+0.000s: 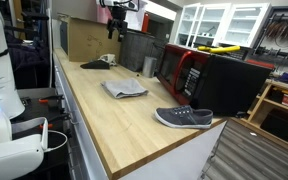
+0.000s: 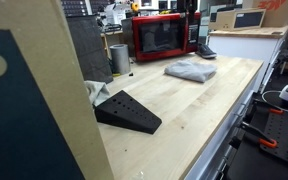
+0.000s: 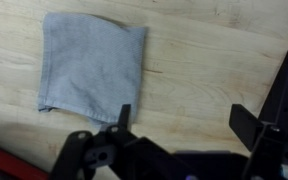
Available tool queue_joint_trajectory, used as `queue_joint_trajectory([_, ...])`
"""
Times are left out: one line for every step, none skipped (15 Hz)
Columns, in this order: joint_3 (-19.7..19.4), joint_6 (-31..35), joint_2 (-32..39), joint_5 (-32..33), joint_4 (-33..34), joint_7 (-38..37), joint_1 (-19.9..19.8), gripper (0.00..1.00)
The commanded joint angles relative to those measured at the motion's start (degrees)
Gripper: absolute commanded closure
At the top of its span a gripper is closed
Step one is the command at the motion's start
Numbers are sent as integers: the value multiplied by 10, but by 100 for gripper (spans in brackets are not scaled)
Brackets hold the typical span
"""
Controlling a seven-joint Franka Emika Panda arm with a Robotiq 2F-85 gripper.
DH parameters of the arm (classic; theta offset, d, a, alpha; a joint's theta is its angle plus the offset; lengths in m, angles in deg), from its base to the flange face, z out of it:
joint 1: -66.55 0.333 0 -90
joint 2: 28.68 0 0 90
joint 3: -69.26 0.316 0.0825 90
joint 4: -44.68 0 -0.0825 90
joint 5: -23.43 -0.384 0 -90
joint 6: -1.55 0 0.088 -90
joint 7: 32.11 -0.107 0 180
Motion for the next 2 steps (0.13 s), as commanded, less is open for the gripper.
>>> queue_joint_trajectory([3, -2, 1, -1, 1, 0, -3, 0])
queue_joint_trajectory([3, -2, 1, -1, 1, 0, -3, 0])
